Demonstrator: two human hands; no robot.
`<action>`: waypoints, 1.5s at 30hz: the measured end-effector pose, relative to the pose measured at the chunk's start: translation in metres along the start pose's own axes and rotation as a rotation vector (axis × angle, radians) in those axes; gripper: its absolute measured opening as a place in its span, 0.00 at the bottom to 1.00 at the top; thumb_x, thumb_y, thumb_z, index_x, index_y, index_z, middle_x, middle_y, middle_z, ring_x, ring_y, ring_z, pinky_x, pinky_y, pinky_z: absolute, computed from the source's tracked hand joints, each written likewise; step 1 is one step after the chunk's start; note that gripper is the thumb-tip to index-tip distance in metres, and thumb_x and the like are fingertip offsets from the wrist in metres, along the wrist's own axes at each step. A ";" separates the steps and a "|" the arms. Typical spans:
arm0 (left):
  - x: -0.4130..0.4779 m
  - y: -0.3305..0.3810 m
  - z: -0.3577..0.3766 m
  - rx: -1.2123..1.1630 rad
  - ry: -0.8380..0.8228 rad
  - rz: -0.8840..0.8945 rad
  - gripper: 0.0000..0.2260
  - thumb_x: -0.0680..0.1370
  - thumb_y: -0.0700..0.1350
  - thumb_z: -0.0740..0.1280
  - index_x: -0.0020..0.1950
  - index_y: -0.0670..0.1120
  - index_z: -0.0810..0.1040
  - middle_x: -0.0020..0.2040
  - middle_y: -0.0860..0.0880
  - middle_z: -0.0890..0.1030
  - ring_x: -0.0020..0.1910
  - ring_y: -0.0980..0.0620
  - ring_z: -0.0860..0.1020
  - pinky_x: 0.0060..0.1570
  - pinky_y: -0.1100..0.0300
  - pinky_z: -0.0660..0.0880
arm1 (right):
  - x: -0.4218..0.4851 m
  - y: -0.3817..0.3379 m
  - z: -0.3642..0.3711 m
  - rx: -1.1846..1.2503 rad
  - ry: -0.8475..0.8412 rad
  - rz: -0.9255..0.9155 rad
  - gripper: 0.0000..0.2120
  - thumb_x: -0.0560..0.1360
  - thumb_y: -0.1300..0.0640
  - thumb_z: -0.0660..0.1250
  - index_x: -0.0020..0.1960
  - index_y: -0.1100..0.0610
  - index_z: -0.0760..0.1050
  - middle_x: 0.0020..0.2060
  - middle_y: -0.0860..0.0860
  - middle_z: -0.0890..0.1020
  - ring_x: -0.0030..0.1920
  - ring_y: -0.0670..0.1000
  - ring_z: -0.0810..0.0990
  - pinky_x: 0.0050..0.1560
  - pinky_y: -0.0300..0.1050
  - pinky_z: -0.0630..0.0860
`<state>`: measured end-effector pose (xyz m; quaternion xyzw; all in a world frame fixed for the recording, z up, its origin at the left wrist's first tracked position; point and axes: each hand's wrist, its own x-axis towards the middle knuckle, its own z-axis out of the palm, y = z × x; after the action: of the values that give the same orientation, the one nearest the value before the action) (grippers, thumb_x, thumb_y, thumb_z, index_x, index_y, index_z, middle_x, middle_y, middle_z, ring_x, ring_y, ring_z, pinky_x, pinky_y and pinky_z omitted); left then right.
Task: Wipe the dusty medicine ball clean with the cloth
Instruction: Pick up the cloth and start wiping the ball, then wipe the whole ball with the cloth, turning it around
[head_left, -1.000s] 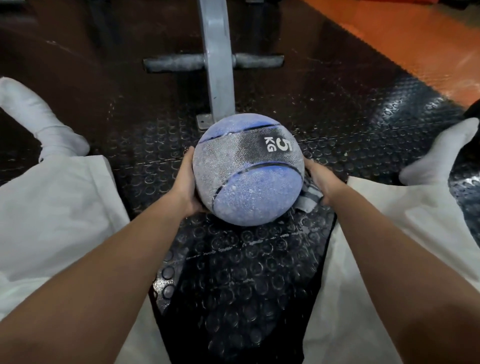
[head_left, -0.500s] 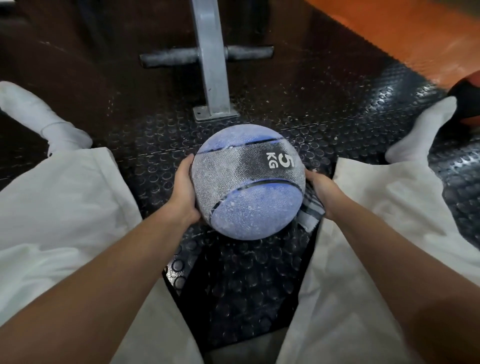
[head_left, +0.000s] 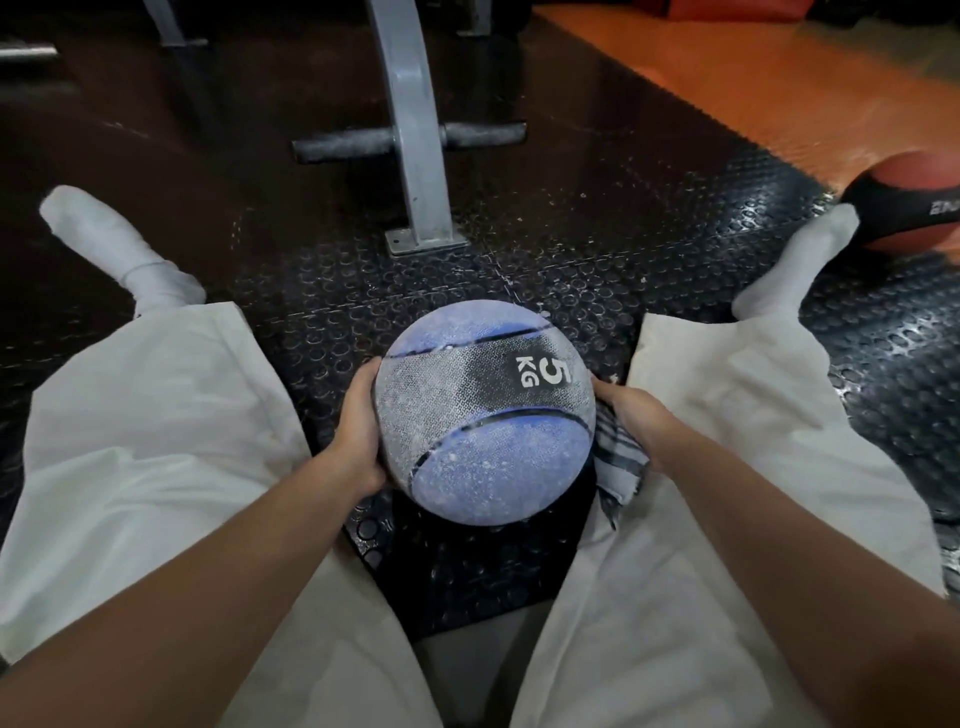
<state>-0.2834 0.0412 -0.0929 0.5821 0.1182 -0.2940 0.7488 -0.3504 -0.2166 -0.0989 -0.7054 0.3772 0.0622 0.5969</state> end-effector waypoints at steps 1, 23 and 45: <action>-0.001 0.001 -0.001 0.035 0.006 0.005 0.24 0.80 0.63 0.53 0.58 0.50 0.81 0.52 0.47 0.85 0.55 0.44 0.80 0.51 0.52 0.75 | -0.001 0.000 0.000 -0.005 0.002 0.008 0.29 0.74 0.39 0.67 0.62 0.62 0.76 0.56 0.53 0.81 0.54 0.53 0.78 0.59 0.45 0.70; -0.003 0.059 0.084 1.134 0.159 0.651 0.15 0.81 0.49 0.56 0.64 0.54 0.78 0.66 0.56 0.77 0.64 0.51 0.73 0.64 0.51 0.69 | -0.092 -0.076 0.026 -0.861 0.075 -1.067 0.16 0.65 0.70 0.65 0.48 0.58 0.83 0.44 0.53 0.80 0.47 0.61 0.76 0.49 0.53 0.74; 0.006 0.065 0.084 1.134 0.118 0.579 0.12 0.81 0.51 0.57 0.59 0.59 0.77 0.62 0.55 0.76 0.61 0.49 0.74 0.62 0.49 0.69 | -0.109 -0.052 0.051 -0.717 0.202 -1.061 0.18 0.69 0.56 0.52 0.47 0.55 0.80 0.46 0.55 0.72 0.44 0.60 0.74 0.42 0.54 0.75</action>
<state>-0.2550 -0.0297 -0.0191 0.9115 -0.1766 -0.0640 0.3659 -0.3771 -0.1209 -0.0129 -0.9538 -0.0123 -0.1858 0.2356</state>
